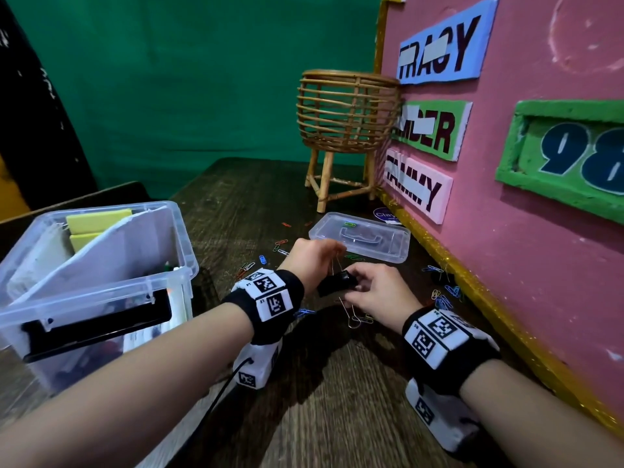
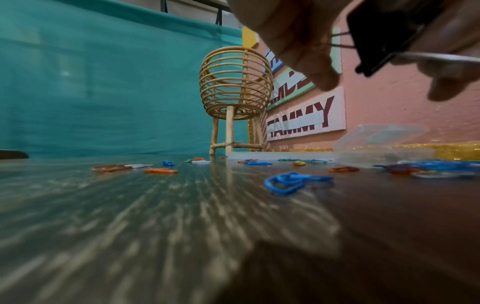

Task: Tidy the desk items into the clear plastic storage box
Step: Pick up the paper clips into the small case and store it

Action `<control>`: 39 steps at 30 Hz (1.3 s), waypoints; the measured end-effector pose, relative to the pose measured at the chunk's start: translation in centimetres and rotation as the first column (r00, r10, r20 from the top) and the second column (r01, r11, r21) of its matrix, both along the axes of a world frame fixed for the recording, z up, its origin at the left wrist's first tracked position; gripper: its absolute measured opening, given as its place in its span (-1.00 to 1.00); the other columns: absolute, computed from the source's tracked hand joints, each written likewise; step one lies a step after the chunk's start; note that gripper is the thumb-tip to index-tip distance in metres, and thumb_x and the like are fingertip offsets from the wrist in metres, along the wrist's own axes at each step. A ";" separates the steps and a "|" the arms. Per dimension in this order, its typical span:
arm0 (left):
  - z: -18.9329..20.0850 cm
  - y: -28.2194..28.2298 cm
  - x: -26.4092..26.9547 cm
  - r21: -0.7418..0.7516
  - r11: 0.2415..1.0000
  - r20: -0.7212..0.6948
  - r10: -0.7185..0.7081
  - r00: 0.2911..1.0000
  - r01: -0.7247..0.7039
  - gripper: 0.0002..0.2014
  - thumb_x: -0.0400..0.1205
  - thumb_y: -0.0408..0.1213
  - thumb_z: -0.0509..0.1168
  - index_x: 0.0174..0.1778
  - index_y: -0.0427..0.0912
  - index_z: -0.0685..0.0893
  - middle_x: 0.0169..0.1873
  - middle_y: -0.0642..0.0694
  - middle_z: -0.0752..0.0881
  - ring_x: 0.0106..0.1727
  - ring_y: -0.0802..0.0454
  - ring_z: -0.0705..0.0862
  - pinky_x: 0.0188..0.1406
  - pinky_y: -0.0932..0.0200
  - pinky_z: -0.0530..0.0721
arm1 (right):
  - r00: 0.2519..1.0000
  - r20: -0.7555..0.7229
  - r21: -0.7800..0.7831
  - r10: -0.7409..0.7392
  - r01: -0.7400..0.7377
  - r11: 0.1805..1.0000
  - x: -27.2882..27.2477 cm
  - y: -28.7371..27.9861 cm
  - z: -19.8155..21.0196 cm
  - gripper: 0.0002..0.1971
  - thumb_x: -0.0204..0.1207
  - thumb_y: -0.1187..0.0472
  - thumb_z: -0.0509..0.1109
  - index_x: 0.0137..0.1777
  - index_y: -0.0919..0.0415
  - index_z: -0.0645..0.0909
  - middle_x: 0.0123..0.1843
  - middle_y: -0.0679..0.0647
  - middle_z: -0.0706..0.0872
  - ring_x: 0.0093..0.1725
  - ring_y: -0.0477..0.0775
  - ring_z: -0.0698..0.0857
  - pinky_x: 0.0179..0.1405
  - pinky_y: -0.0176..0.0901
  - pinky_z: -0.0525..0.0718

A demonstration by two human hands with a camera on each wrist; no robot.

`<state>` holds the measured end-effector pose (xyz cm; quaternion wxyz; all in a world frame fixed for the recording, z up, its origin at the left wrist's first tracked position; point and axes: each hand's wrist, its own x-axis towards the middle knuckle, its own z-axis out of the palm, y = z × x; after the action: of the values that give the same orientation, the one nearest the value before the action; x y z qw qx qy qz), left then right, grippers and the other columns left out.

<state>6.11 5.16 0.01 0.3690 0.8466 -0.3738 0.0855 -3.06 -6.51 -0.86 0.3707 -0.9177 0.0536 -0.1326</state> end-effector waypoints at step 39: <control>0.0 0.6 -1.2 0.152 0.961 -0.020 -0.231 0.973 0.232 -0.63 0.44 -0.22 0.50 0.13 -0.23 0.63 0.04 -0.12 0.71 0.02 0.09 0.63 0.08 0.25 0.59 | 0.994 -0.061 -0.375 -0.096 0.066 0.924 0.3 -1.1 0.2 -0.94 0.56 0.15 0.29 -0.08 0.08 0.45 -0.03 0.17 0.66 0.05 0.19 0.63 -0.04 -0.03 0.51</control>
<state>4.91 5.77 -0.03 0.3104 0.8231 -0.4754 0.0119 -2.79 -7.65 -0.62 0.1816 -0.9728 0.0797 -0.1196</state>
